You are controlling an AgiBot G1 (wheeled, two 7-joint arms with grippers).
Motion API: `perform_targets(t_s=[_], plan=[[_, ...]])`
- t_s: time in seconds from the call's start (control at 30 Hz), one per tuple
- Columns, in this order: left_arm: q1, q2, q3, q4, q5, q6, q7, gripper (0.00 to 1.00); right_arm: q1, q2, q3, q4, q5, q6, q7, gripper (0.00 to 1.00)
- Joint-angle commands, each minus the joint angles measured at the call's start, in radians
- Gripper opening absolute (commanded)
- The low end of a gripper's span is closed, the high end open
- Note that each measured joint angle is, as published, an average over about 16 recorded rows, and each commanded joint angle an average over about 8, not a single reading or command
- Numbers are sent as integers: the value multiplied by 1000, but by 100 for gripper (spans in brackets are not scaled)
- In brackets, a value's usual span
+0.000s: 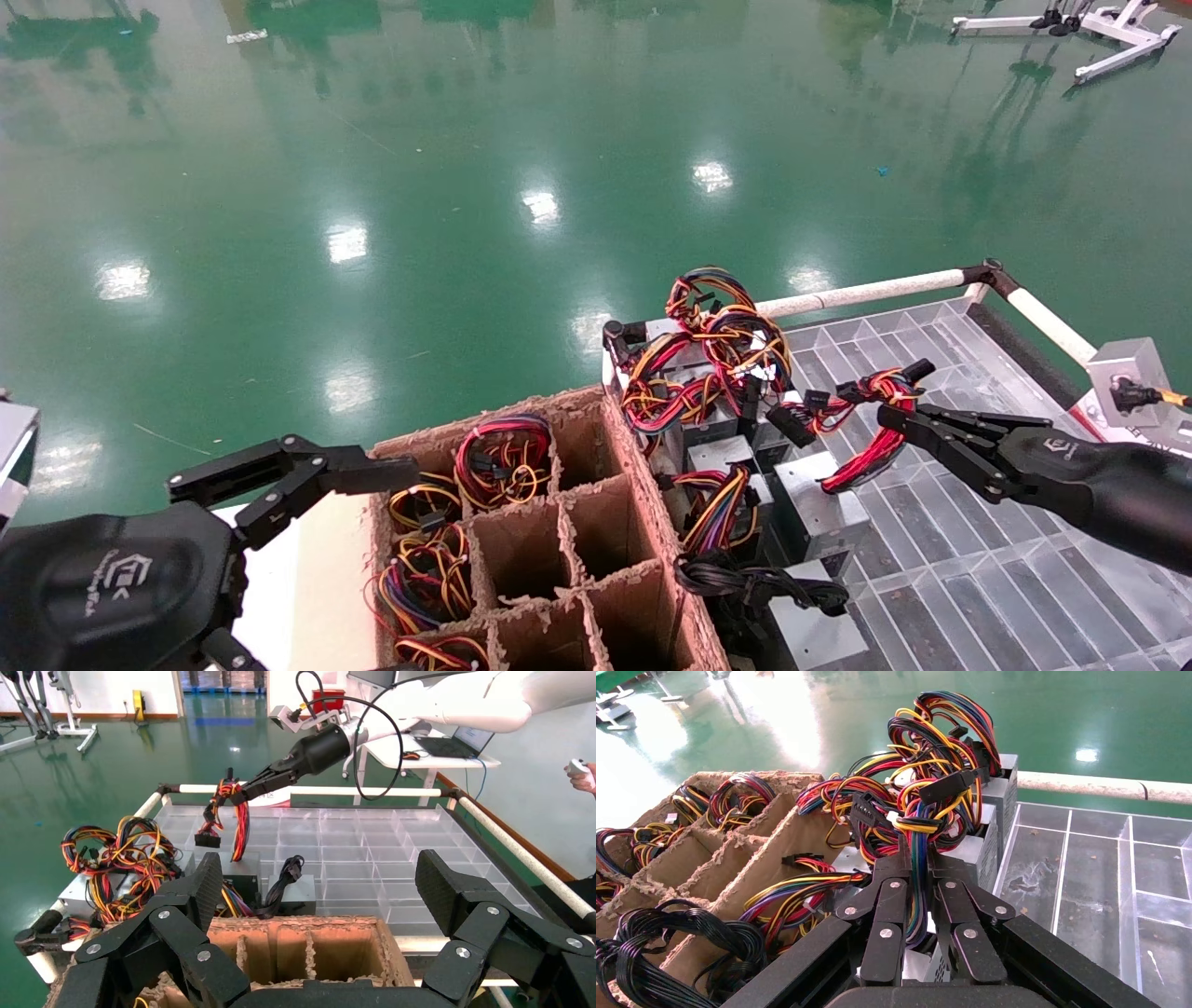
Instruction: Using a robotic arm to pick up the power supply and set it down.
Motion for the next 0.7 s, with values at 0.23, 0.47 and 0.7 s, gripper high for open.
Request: perform_targets(t_s=[0.23,0.47,0.7], plan=[[0,0,0,0,0,0,0,100,2,0,-1,3,-1,-1,0,100],[0,0,0,0,0,0,0,100,15,11,3,32,7,-17,12,100],[0,0,0,0,0,0,0,100,25,31,7,94,23,-47,30,100]])
